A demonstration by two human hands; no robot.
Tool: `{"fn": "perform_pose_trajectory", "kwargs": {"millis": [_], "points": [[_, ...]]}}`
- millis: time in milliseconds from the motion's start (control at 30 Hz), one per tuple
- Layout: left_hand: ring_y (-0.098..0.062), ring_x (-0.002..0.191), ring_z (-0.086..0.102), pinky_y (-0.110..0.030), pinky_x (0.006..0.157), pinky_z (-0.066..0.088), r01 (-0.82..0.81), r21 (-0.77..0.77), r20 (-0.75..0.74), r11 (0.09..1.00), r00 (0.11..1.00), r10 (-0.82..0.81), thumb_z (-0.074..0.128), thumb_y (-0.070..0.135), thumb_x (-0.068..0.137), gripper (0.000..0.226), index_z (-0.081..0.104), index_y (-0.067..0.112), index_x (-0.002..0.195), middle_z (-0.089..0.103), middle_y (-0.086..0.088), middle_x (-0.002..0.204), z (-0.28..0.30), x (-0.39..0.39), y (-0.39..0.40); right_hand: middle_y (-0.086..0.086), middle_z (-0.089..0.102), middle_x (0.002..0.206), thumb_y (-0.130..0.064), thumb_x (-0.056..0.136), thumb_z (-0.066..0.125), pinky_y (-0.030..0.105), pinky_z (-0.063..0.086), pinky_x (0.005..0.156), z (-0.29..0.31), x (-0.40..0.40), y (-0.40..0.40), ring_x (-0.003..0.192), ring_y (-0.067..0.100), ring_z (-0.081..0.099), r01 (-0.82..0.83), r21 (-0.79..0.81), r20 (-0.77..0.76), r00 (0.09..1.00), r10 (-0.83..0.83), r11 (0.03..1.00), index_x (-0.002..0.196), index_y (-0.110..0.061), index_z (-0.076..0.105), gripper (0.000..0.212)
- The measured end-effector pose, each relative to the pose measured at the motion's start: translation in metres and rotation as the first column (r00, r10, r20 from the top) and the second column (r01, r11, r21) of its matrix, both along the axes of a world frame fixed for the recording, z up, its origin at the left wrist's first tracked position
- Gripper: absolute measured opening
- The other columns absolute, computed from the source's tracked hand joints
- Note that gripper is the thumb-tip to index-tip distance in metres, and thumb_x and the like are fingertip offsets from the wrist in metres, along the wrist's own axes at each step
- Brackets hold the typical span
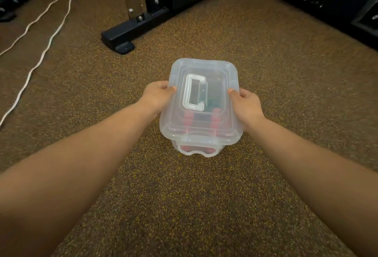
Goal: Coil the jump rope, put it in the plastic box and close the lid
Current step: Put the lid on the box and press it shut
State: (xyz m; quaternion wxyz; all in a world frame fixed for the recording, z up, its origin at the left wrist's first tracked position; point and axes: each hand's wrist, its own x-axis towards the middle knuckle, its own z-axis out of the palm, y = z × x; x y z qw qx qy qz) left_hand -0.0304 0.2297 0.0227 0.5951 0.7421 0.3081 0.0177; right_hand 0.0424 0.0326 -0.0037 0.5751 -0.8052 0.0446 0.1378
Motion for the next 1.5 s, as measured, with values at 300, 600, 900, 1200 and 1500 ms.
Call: {"fn": "perform_pose_trajectory", "kwargs": {"millis": [300,600,900,1200,1500], "points": [[-0.025,0.088,0.064,-0.033,0.071,0.05,-0.062,-0.039,-0.156,0.997,0.986,0.055,0.064,0.022,0.087,0.028,0.06,0.004,0.109,0.067,-0.01,0.103,0.005,0.0,0.004,0.008,0.068,0.106,-0.034,0.095,0.041,0.045,0.053,0.089,0.003,-0.003,-0.004,0.096,0.027,0.065,-0.123,-0.163,0.046,0.99,0.132,0.979,0.118,-0.015,0.059,0.036],[-0.025,0.088,0.068,-0.039,0.074,0.057,0.012,-0.093,-0.196,0.996,0.98,-0.03,0.065,0.022,0.087,0.025,0.062,0.003,0.103,0.07,-0.011,0.097,0.001,-0.024,0.001,0.016,0.069,0.101,-0.029,0.095,0.041,0.05,0.055,0.083,0.0,-0.022,-0.02,0.092,0.032,0.067,-0.169,-0.147,0.074,0.981,0.181,0.975,0.108,-0.011,0.062,0.03],[-0.023,0.141,0.021,-0.04,0.116,0.014,0.421,0.827,-0.168,0.373,0.817,-0.551,0.036,0.051,0.093,0.06,0.026,0.024,0.145,0.027,-0.005,0.154,0.004,-0.059,-0.028,0.01,0.035,0.146,-0.053,0.091,0.041,0.048,0.03,0.11,0.015,-0.048,-0.041,0.133,0.022,0.033,-0.254,-0.697,0.461,0.557,0.691,0.67,0.144,-0.019,0.03,0.064],[-0.033,0.146,0.006,-0.055,0.115,0.006,0.49,0.837,-0.528,-0.243,0.605,-0.597,0.056,0.08,0.059,0.124,0.002,0.014,0.15,0.007,-0.014,0.159,-0.031,-0.106,-0.047,0.014,0.023,0.153,-0.056,0.069,0.067,0.048,0.013,0.114,-0.028,-0.08,-0.085,0.14,0.033,0.022,0.018,-0.986,0.164,-0.077,0.983,0.166,0.15,-0.007,0.006,0.113],[-0.041,0.133,0.04,-0.063,0.103,0.031,0.411,0.857,-0.514,-0.312,0.629,-0.583,0.073,0.058,0.059,0.11,0.024,0.011,0.145,0.043,-0.019,0.145,-0.038,-0.105,-0.049,0.005,0.036,0.137,-0.036,0.079,0.059,0.049,0.029,0.107,-0.045,-0.082,-0.077,0.127,0.031,0.037,0.131,-0.902,0.4,-0.11,0.91,0.412,0.145,-0.014,0.027,0.077]]}}
